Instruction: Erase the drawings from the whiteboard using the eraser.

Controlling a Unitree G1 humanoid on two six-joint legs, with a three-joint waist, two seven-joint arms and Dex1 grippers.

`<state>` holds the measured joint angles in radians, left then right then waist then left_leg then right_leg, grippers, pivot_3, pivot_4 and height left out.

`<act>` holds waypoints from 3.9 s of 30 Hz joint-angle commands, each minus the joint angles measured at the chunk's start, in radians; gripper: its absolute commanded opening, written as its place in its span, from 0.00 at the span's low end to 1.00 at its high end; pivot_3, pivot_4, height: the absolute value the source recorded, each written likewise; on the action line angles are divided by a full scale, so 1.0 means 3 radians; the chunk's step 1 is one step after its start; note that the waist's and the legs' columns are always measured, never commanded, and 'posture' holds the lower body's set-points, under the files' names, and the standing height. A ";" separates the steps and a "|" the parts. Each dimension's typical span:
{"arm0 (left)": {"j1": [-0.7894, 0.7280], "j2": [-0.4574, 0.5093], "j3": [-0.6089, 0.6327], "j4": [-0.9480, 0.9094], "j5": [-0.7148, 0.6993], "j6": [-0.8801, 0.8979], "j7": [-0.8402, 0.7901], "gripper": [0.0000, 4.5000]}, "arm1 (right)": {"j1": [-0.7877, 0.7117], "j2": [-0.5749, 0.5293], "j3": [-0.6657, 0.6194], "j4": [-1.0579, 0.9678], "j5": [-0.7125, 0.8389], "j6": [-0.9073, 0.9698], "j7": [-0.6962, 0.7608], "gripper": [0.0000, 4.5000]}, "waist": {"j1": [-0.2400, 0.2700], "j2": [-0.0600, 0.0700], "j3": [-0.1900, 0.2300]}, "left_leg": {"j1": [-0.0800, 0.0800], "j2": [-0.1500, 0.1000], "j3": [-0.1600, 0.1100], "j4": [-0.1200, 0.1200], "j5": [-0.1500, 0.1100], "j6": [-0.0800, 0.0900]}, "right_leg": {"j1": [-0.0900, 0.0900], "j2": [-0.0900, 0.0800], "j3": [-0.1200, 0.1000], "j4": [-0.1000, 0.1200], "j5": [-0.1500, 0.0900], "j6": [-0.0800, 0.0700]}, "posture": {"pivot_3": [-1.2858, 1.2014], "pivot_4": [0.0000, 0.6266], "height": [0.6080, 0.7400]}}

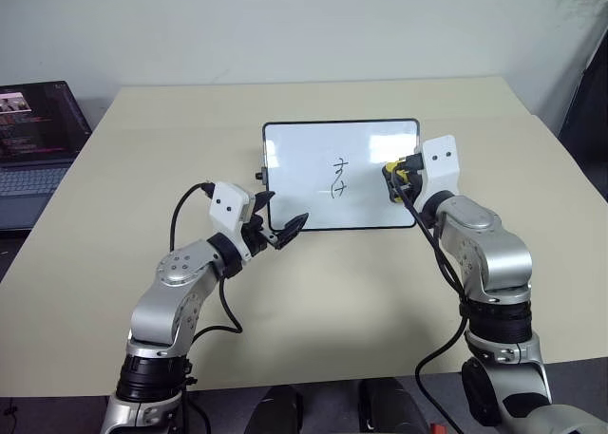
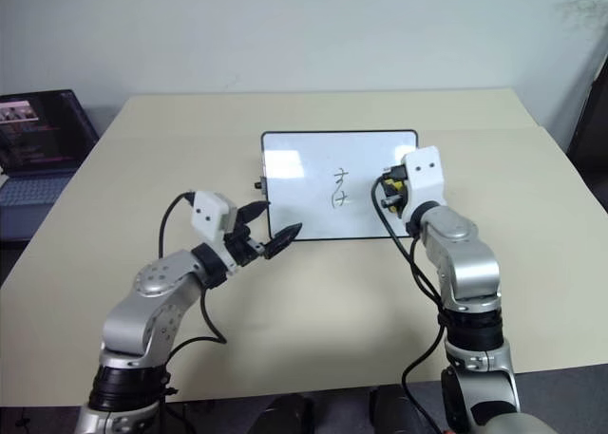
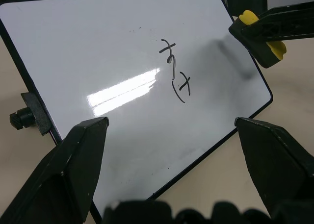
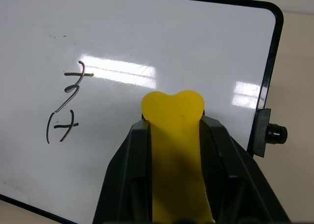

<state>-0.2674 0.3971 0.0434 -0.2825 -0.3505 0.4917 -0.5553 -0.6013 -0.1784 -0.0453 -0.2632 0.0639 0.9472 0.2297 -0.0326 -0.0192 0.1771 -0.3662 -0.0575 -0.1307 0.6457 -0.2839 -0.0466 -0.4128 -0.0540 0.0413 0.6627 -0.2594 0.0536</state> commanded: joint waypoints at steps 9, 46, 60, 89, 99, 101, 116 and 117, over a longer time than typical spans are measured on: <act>-0.0011 0.0040 -0.0031 -0.0082 0.0045 -0.0134 -0.0032 1.00 | -0.0452 -0.0084 0.0388 0.0445 -0.0082 -0.0523 0.0077 0.22 | -0.0004 0.0000 0.0000 | 0.0001 0.0001 0.0001 0.0000 0.0000 0.0000 | 0.0000 0.0000 0.0000 0.0000 0.0000 0.0000 | 0.52 0.24 1.00; 0.0093 0.0016 0.0021 -0.0255 0.0023 -0.0104 0.0110 1.00 | -0.1132 0.0021 0.1174 0.1921 -0.0931 -0.1588 0.0349 0.22 | -0.0010 0.0000 0.0000 | 0.0002 0.0001 0.0003 0.0000 0.0000 -0.0001 | -0.0002 0.0000 0.0002 0.0001 0.0000 -0.0001 | 0.52 0.24 1.00; 0.0111 0.0025 0.0024 -0.0307 0.0007 -0.0074 0.0148 1.00 | -0.0771 0.0079 0.1331 0.1697 -0.1062 -0.1554 0.0429 0.22 | -0.0010 0.0000 0.0000 | 0.0005 0.0001 0.0002 0.0001 0.0000 -0.0001 | 0.0002 0.0001 0.0002 0.0002 0.0001 -0.0001 | 0.52 0.24 1.00; 0.0026 -0.0015 -0.0040 -0.0209 0.0015 -0.0090 0.0091 1.00 | -0.1142 0.0014 0.0855 0.1900 -0.1097 -0.1721 0.0077 0.22 | -0.0003 0.0000 0.0000 | 0.0003 0.0000 0.0002 -0.0001 0.0000 -0.0001 | 0.0000 0.0001 0.0001 -0.0001 0.0000 -0.0001 | 0.52 0.24 1.00; 0.0091 0.0000 0.0009 -0.0303 0.0003 -0.0043 0.0134 1.00 | -0.1012 -0.0044 0.1193 0.1949 -0.1246 -0.1598 0.0373 0.22 | -0.0016 0.0000 0.0000 | 0.0007 0.0001 0.0003 0.0000 0.0000 -0.0001 | 0.0004 0.0001 0.0002 0.0001 0.0000 -0.0001 | 0.52 0.24 1.00; 0.0098 0.0004 0.0011 -0.0312 0.0002 -0.0039 0.0142 1.00 | -0.0986 -0.0044 0.1216 0.1918 -0.1255 -0.1576 0.0402 0.22 | -0.0018 0.0000 0.0000 | 0.0008 0.0001 0.0002 0.0000 0.0000 0.0000 | 0.0005 0.0001 0.0002 0.0002 0.0000 -0.0001 | 0.52 0.24 1.00; 0.0093 -0.0011 0.0017 -0.0321 -0.0003 -0.0016 0.0156 1.00 | -0.0676 -0.0101 0.1387 0.1470 -0.1301 -0.1314 0.0672 0.22 | -0.0017 0.0000 0.0000 | 0.0009 0.0001 -0.0001 0.0001 0.0001 -0.0001 | 0.0007 0.0001 -0.0001 0.0002 0.0002 -0.0003 | 0.52 0.24 1.00; 0.0091 -0.0012 0.0015 -0.0316 -0.0003 -0.0018 0.0155 1.00 | -0.0674 -0.0106 0.1388 0.1460 -0.1301 -0.1305 0.0675 0.22 | -0.0017 0.0000 0.0000 | 0.0009 0.0001 -0.0001 0.0001 0.0001 -0.0001 | 0.0007 0.0001 -0.0001 0.0002 0.0002 -0.0003 | 0.52 0.24 1.00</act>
<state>-0.2294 0.3916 0.0346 -0.3430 -0.3369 0.4939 -0.5121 -0.8077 -0.2000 0.3723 0.1863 -0.3140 0.5359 0.4210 -0.0378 -0.0193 0.1770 -0.3636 -0.0571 -0.1309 0.6459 -0.2837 -0.0470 -0.4107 -0.0536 0.0409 0.6634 -0.2589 0.0528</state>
